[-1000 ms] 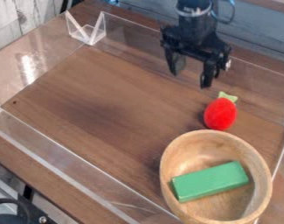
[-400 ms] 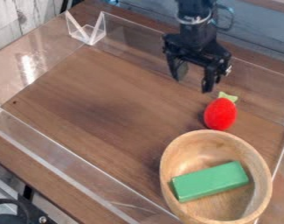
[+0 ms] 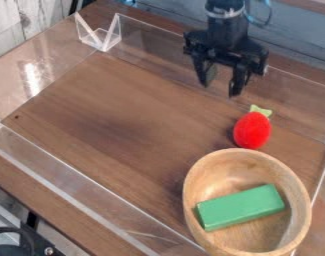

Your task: Move the red object to the right side of the table

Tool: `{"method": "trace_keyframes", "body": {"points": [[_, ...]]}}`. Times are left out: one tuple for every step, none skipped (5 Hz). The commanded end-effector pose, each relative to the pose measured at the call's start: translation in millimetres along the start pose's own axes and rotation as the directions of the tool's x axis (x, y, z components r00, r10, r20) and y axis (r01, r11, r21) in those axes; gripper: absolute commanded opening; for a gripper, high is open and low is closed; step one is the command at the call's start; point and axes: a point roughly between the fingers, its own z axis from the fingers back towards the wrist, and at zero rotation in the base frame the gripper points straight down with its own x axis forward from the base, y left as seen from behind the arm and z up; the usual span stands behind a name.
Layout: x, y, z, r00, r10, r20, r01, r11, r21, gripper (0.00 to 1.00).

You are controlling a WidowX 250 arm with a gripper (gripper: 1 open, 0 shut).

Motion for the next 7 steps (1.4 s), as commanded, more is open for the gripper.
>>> {"method": "trace_keyframes", "body": {"points": [[4.6, -8.6, 24.5, 0.998, 0.024, 0.065, -0.025, 1.0, 0.015, 1.0], [1.3, -4.2, 26.5, 0.998, -0.024, 0.051, 0.024, 1.0, 0.018, 1.0], [-4.1, 0.9, 24.9, 0.998, -0.049, 0.039, 0.049, 0.999, -0.013, 1.0], [-6.4, 3.8, 17.6, 1.0, -0.008, 0.016, 0.008, 1.0, 0.004, 1.0], [-8.5, 10.8, 20.9, 0.999, -0.053, -0.012, 0.053, 0.999, 0.002, 1.0], [-8.9, 22.1, 27.1, 0.995, -0.094, -0.03, 0.094, 0.996, 0.004, 1.0], [-11.6, 39.7, 25.4, 0.998, -0.058, -0.009, 0.059, 0.997, 0.045, 1.0]]}}
